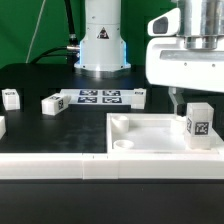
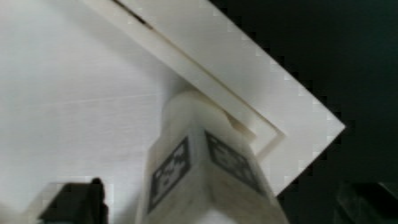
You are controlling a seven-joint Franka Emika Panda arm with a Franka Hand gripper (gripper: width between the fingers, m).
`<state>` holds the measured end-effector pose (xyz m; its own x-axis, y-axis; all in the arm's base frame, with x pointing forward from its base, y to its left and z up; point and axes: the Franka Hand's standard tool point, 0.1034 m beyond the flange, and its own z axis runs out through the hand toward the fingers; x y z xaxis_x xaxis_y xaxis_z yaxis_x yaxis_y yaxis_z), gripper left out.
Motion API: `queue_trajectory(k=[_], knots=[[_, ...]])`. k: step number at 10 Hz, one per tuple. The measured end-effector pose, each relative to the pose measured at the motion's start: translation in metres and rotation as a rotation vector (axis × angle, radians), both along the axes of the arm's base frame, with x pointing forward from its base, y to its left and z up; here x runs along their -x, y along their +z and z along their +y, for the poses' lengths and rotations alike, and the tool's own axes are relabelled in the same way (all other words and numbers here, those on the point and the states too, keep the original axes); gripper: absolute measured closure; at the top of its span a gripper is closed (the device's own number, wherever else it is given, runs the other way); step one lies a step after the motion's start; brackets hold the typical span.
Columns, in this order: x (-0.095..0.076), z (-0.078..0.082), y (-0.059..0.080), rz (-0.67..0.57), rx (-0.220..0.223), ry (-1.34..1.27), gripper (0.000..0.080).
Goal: Assemble one leg
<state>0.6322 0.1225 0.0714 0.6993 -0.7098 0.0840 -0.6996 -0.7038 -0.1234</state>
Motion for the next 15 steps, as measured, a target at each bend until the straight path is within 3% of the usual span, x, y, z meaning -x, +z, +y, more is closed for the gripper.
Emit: queue_trajectory(k=[7, 9, 10, 11, 12, 13, 15], knots=[[-0.0020, -0.0078, 0.0027, -0.005, 0.176, 0.864, 0.0150], [-0.0020, -0.0088, 0.0024, -0.002, 0.186, 0.883, 0.0150], [-0.0019, -0.0092, 0.0023, -0.002, 0.185, 0.880, 0.0275], [-0.0019, -0.0092, 0.0023, -0.002, 0.183, 0.869, 0.0275], [-0.0018, -0.0091, 0.0022, -0.002, 0.180, 0.844, 0.0458], [-0.0015, -0.0096, 0.0017, 0.000, 0.180, 0.843, 0.0508], [-0.0014, -0.0092, 0.0014, -0.001, 0.157, 0.691, 0.0508]])
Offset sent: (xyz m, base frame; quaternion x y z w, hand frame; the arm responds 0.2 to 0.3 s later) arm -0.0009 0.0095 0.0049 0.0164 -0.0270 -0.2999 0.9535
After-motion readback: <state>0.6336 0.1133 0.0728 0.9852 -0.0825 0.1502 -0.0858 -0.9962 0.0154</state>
